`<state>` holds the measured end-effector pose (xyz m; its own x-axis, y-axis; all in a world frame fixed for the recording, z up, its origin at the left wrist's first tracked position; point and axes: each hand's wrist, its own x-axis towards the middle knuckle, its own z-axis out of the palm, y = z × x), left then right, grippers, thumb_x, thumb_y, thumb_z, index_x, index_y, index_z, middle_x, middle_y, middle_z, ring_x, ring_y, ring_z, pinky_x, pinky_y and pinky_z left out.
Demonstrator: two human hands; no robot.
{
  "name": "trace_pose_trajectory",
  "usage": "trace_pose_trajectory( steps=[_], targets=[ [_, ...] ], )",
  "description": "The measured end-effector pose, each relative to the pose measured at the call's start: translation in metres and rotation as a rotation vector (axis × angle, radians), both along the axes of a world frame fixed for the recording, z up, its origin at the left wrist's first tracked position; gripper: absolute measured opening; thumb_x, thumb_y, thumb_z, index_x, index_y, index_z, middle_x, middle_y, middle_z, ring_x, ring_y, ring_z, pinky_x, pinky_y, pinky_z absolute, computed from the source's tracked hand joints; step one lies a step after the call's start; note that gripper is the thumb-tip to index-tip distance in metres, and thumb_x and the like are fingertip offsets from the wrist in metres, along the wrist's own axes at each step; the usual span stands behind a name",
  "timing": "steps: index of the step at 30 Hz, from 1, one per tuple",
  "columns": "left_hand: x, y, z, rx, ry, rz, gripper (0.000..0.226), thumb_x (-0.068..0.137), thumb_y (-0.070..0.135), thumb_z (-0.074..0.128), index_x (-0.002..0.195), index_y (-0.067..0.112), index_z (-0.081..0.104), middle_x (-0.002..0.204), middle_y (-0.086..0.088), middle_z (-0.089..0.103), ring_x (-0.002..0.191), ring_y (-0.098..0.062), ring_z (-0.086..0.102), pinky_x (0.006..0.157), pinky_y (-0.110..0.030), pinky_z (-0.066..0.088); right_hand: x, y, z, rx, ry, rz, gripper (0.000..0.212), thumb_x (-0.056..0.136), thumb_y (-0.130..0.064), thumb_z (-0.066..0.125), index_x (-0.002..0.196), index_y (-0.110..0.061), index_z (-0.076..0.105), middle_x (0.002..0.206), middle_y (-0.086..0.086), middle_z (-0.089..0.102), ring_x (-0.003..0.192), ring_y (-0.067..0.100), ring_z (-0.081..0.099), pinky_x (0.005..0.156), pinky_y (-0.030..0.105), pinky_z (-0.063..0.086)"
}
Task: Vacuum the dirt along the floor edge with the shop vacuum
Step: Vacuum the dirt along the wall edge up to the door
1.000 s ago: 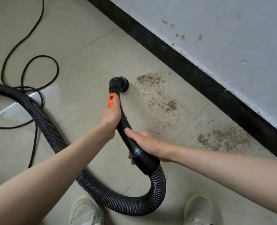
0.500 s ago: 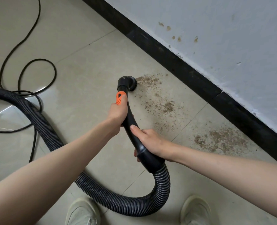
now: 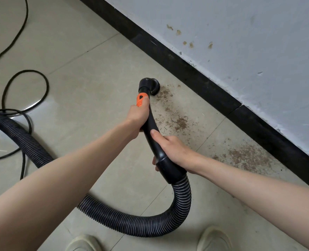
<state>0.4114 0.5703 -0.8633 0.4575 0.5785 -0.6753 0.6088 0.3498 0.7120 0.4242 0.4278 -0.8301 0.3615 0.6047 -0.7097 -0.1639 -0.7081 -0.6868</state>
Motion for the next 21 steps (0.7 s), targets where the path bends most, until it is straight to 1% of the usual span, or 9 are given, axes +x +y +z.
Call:
trace_pose_trajectory(
  steps=[2,5,6,10,12,14,16,18,21],
  targets=[
    [0.010,0.000,0.002,0.011,0.005,-0.035,0.051,0.094,0.052,0.037,0.108,0.006,0.052,0.089,-0.008,0.058,0.074,-0.022,0.059,0.069,-0.034,0.054,0.006,0.000,0.001,0.002,0.015,-0.042,0.049,0.097,-0.053,0.041,0.087,-0.007,0.055,0.071,0.018,0.069,0.054,0.027,0.064,0.057,0.029,0.053],
    [0.028,-0.003,0.004,0.014,0.002,-0.079,0.047,0.094,0.050,0.037,0.105,0.007,0.052,0.084,-0.006,0.056,0.069,-0.018,0.057,0.059,-0.028,0.051,0.017,-0.002,-0.001,0.003,0.031,-0.101,0.052,0.096,-0.053,0.042,0.090,-0.003,0.057,0.068,0.018,0.068,0.053,0.028,0.064,0.054,0.027,0.053],
    [0.034,-0.005,0.004,0.012,-0.003,-0.090,0.047,0.094,0.051,0.037,0.105,0.008,0.051,0.083,-0.005,0.055,0.068,-0.018,0.056,0.059,-0.027,0.050,0.021,-0.004,-0.001,0.000,0.023,-0.109,0.055,0.096,-0.053,0.042,0.090,-0.002,0.059,0.066,0.016,0.069,0.053,0.027,0.064,0.055,0.028,0.054],
    [0.056,-0.012,0.003,0.020,-0.015,-0.128,0.049,0.094,0.053,0.036,0.107,0.008,0.051,0.083,-0.004,0.055,0.072,-0.019,0.056,0.068,-0.030,0.051,0.034,-0.010,-0.004,-0.002,0.019,-0.146,0.065,0.097,-0.054,0.040,0.091,0.006,0.063,0.057,0.011,0.067,0.053,0.025,0.065,0.056,0.027,0.055],
    [0.063,-0.015,0.002,0.037,-0.006,-0.158,0.049,0.094,0.053,0.035,0.108,0.008,0.050,0.083,-0.004,0.055,0.073,-0.019,0.056,0.070,-0.032,0.051,0.036,-0.012,-0.006,-0.003,0.016,-0.165,0.069,0.097,-0.055,0.039,0.093,0.009,0.064,0.056,0.011,0.067,0.054,0.025,0.065,0.061,0.030,0.056],
    [0.066,-0.016,0.002,0.059,0.010,-0.181,0.048,0.094,0.052,0.036,0.108,0.008,0.050,0.082,-0.003,0.054,0.073,-0.018,0.056,0.068,-0.032,0.051,0.037,-0.013,-0.007,0.000,0.012,-0.183,0.068,0.096,-0.055,0.039,0.090,0.007,0.065,0.060,0.012,0.068,0.057,0.027,0.067,0.067,0.034,0.058],
    [0.067,-0.017,0.003,0.073,0.017,-0.201,0.048,0.095,0.051,0.036,0.108,0.007,0.051,0.083,-0.003,0.055,0.072,-0.018,0.056,0.061,-0.029,0.049,0.037,-0.013,-0.005,-0.004,0.017,-0.196,0.065,0.097,-0.055,0.038,0.085,0.003,0.065,0.059,0.010,0.068,0.057,0.025,0.066,0.065,0.031,0.057],
    [0.066,-0.013,0.006,0.070,0.012,-0.208,0.049,0.095,0.052,0.036,0.108,0.007,0.051,0.085,-0.004,0.055,0.073,-0.018,0.056,0.063,-0.029,0.049,0.034,-0.008,-0.001,-0.014,0.010,-0.197,0.062,0.097,-0.055,0.037,0.081,-0.002,0.065,0.057,0.008,0.067,0.055,0.021,0.065,0.066,0.028,0.056],
    [0.055,0.000,0.011,0.074,0.031,-0.190,0.050,0.094,0.053,0.037,0.110,0.007,0.050,0.087,-0.004,0.055,0.077,-0.020,0.057,0.064,-0.029,0.048,0.023,0.009,0.000,-0.033,-0.045,-0.187,0.061,0.096,-0.057,0.036,0.077,-0.007,0.065,0.058,0.008,0.069,0.057,0.021,0.065,0.077,0.037,0.058]
  ],
)
